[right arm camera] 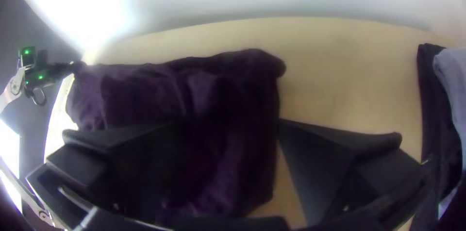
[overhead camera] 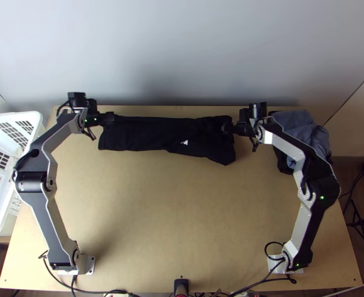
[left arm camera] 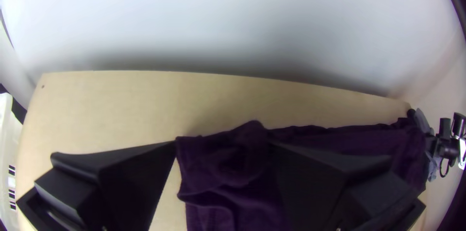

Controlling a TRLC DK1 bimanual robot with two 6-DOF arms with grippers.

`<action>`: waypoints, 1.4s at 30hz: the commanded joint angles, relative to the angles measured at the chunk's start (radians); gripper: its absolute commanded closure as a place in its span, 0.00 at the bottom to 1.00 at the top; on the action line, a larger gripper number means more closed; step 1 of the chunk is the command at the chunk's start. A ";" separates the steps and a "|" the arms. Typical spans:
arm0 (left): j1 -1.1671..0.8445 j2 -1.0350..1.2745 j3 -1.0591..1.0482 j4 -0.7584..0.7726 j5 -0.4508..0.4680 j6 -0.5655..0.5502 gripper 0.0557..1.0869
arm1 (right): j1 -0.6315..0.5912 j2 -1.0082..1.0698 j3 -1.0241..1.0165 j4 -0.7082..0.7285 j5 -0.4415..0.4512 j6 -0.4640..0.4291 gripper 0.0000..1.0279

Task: Fold the t-shirt

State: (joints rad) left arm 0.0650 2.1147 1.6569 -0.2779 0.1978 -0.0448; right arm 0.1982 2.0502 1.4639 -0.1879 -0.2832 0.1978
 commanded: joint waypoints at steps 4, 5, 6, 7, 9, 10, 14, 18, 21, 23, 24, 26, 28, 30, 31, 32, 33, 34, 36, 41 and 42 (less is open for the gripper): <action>0.052 -0.151 -0.083 -0.075 0.002 0.026 0.07 | 0.001 -0.306 -0.105 -0.022 0.006 0.043 0.03; 0.059 -0.170 -0.103 -0.073 0.003 0.033 0.07 | -0.002 -0.354 -0.111 -0.031 0.007 0.049 0.03; 0.068 -0.185 -0.118 -0.075 0.006 0.034 0.07 | -0.005 -0.394 -0.116 -0.044 0.007 0.051 0.03; 0.081 -0.197 -0.135 -0.075 0.012 0.034 0.07 | -0.008 -0.435 -0.120 -0.061 0.007 0.051 0.03; 0.107 -0.217 -0.161 -0.083 0.025 0.033 0.07 | -0.009 -0.501 -0.120 -0.116 0.009 0.048 0.03; 0.121 -0.228 -0.178 -0.090 0.055 0.029 0.07 | -0.011 -0.525 -0.116 -0.156 0.009 0.048 0.03; 0.165 -0.265 -0.276 -0.080 0.166 -0.004 0.07 | 0.017 -0.645 -0.139 -0.263 0.007 0.049 0.03; 0.208 -0.216 -0.296 -0.089 0.319 -0.064 0.07 | 0.049 -0.748 -0.200 -0.266 0.009 0.058 0.03; 0.217 -0.159 -0.284 -0.087 0.419 -0.121 0.07 | 0.050 -0.768 -0.211 -0.291 0.012 0.063 0.03; 0.210 -0.117 -0.258 -0.087 0.459 -0.164 0.07 | 0.049 -0.768 -0.214 -0.317 0.012 0.065 0.03; 0.203 -0.098 -0.241 -0.087 0.477 -0.191 0.07 | 0.049 -0.768 -0.215 -0.324 0.013 0.065 0.03; 0.191 -0.059 -0.204 -0.089 0.492 -0.224 0.07 | 0.047 -0.776 -0.217 -0.338 0.013 0.065 0.03; 0.190 -0.033 -0.167 -0.090 0.523 -0.257 0.07 | 0.046 -0.782 -0.214 -0.343 0.013 0.065 0.03; 0.183 0.011 -0.118 -0.106 0.589 -0.303 0.07 | 0.043 -0.782 -0.201 -0.351 0.013 0.068 0.03; 0.176 0.036 -0.086 -0.133 0.592 -0.314 0.07 | 0.040 -0.782 -0.197 -0.354 0.013 0.068 0.03; 0.171 0.053 -0.057 -0.159 0.591 -0.311 0.07 | 0.038 -0.782 -0.194 -0.358 0.013 0.068 0.03; 0.164 0.057 -0.046 -0.164 0.589 -0.300 0.07 | 0.035 -0.782 -0.189 -0.360 0.013 0.071 0.03; 0.159 0.059 -0.042 -0.158 0.588 -0.296 0.07 | 0.033 -0.782 -0.188 -0.360 0.013 0.080 0.03; 0.147 0.067 -0.029 -0.155 0.581 -0.279 0.07 | 0.032 -0.782 -0.180 -0.367 0.013 0.089 0.03; 0.130 0.117 0.057 -0.196 0.581 -0.279 0.07 | 0.021 -0.782 -0.160 -0.389 0.013 0.095 0.03; 0.128 0.128 0.075 -0.204 0.583 -0.282 0.07 | 0.018 -0.782 -0.160 -0.392 0.013 0.097 0.03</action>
State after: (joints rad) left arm 0.2142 2.1746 1.6264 -0.4404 0.7696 -0.3161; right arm 0.2302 1.2739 1.2861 -0.5591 -0.2691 0.2832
